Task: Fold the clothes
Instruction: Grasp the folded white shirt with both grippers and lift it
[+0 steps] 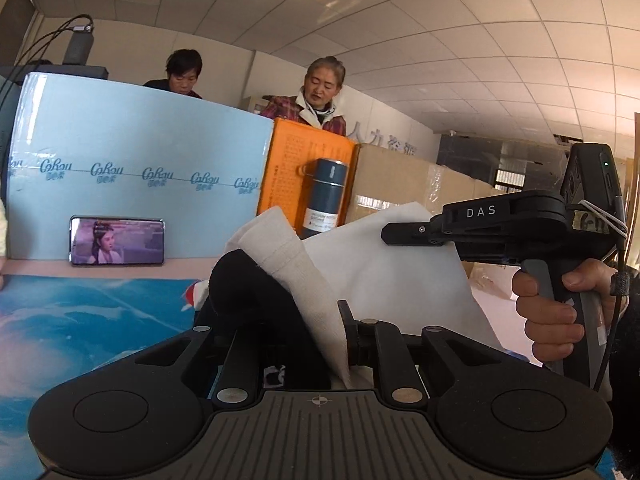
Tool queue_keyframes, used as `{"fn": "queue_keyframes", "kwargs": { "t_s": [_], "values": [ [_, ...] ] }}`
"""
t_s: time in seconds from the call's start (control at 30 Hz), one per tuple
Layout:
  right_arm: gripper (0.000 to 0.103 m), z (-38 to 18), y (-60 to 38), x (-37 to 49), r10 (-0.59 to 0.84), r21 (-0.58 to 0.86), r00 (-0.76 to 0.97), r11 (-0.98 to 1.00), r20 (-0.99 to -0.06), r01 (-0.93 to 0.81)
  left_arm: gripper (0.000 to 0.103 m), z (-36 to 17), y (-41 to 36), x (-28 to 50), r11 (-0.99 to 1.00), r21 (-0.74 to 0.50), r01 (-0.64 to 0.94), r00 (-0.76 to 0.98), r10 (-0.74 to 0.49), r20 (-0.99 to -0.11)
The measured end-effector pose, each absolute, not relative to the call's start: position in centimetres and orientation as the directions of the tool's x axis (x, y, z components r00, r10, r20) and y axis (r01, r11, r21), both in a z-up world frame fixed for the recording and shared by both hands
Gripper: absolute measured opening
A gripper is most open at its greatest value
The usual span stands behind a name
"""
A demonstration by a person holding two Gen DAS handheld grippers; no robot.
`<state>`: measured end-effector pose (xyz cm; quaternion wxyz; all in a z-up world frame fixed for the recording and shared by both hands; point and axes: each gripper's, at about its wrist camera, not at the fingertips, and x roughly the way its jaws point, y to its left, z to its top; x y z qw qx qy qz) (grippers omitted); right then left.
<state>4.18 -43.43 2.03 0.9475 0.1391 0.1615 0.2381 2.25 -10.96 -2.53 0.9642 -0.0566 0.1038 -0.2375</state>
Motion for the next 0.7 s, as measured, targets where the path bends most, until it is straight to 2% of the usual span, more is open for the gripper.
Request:
{"fn": "queue_keyframes", "kwargs": {
  "t_s": [0.23,0.37,0.53,0.7],
  "values": [
    [0.007,6.1,-49.9,7.1,0.331,0.24,0.938,0.923,-0.104,-0.299,0.016,0.7,-19.4,7.7,0.838,0.003,0.546,0.835,-0.544,-0.087],
    [0.007,7.2,-53.0,11.0,0.23,0.227,0.969,0.952,-0.087,-0.206,0.016,1.3,-25.7,11.0,0.829,0.051,0.557,0.83,-0.556,-0.039],
    [0.007,6.9,-54.9,16.3,0.044,0.107,0.992,0.994,-0.116,-0.032,0.014,0.0,-31.6,15.3,0.847,-0.008,0.532,0.847,-0.532,-0.026],
    [0.007,4.6,-56.0,21.6,-0.063,-0.026,0.985,0.998,-0.16,0.06,0.014,-1.9,-36.3,18.4,0.879,-0.087,0.469,0.873,-0.476,-0.103]
  ]
}}
